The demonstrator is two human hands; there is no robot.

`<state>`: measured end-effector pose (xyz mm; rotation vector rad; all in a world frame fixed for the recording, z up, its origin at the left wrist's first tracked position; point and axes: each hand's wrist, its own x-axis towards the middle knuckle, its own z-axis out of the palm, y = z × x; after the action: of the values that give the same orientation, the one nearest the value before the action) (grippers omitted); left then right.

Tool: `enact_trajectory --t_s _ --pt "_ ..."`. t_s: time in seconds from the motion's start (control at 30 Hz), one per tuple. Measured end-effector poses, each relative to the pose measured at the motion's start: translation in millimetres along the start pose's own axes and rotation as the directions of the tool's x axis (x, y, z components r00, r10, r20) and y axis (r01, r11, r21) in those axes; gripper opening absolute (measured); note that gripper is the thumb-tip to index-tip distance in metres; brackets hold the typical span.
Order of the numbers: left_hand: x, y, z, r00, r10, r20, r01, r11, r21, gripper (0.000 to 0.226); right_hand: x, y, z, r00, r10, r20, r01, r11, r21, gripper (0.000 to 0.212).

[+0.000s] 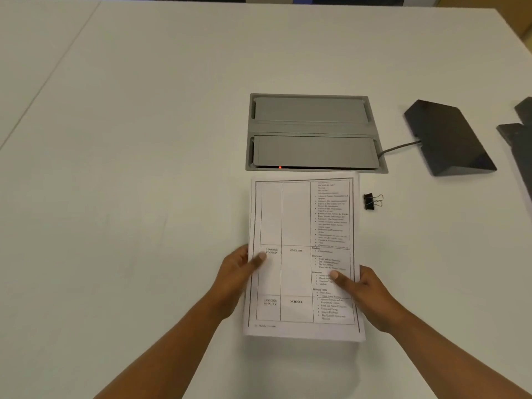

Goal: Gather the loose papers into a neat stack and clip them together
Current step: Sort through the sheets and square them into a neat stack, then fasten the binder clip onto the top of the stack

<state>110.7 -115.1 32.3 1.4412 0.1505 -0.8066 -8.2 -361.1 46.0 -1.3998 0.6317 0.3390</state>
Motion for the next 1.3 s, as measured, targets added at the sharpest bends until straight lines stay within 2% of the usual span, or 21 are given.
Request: enact_trajectory --t_s 0.1,0.23,0.5,0.6,0.7,0.83,0.9,0.93,1.0,1.07,1.17,1.3 --pt "23 19 -2 0.993 0.036 -0.111 -0.052 0.988 -0.148 0.038 3 1 -1 0.996 0.055 0.063 -0.056 0.998 0.006 0.032" --pt "44 40 5 0.98 0.108 -0.166 -0.125 0.988 -0.093 0.026 14 3 -2 0.988 0.104 0.117 -0.1 0.994 -0.039 0.034" --pt "72 46 14 0.956 0.208 -0.207 -0.217 0.976 -0.017 0.029 35 -11 -18 0.971 0.174 0.165 -0.14 0.97 -0.2 0.034" --pt "81 44 9 0.952 0.214 -0.22 -0.22 0.975 -0.005 0.026 49 -22 -35 0.982 0.181 -0.053 -0.189 0.952 -0.242 0.028" --pt "93 39 4 0.95 0.215 -0.228 -0.223 0.975 -0.009 0.026 71 -42 -61 0.945 0.053 -0.322 -0.145 0.952 -0.269 0.018" --pt "107 31 0 0.947 0.214 -0.24 -0.225 0.974 -0.02 0.024 102 -82 -92 0.752 -0.157 -0.64 -0.077 0.943 -0.322 0.017" --pt "111 27 0 0.948 0.215 -0.233 -0.228 0.973 -0.029 0.023 118 -95 -103 0.699 -0.145 -0.7 -0.152 0.927 -0.344 0.03" --pt "112 26 0 0.949 0.212 -0.231 -0.225 0.974 -0.031 0.023 125 -99 -106 0.706 -0.091 -0.702 -0.216 0.917 -0.336 0.034" --pt "115 26 1 0.952 0.201 -0.231 -0.215 0.976 -0.035 0.023 133 -105 -108 0.746 0.022 -0.665 -0.305 0.9 -0.312 0.027" --pt "118 25 1 0.953 0.193 -0.233 -0.207 0.978 -0.036 0.022 138 -106 -109 0.761 0.029 -0.648 -0.329 0.878 -0.347 0.017" --pt "118 24 1 0.954 0.191 -0.231 -0.207 0.977 -0.046 0.022 135 -111 -106 0.791 -0.03 -0.611 -0.272 0.877 -0.395 0.013" --pt "119 21 -1 0.957 0.19 -0.221 -0.209 0.976 -0.063 0.025 126 -124 -85 0.883 -0.034 -0.467 -0.178 0.898 -0.402 0.015"
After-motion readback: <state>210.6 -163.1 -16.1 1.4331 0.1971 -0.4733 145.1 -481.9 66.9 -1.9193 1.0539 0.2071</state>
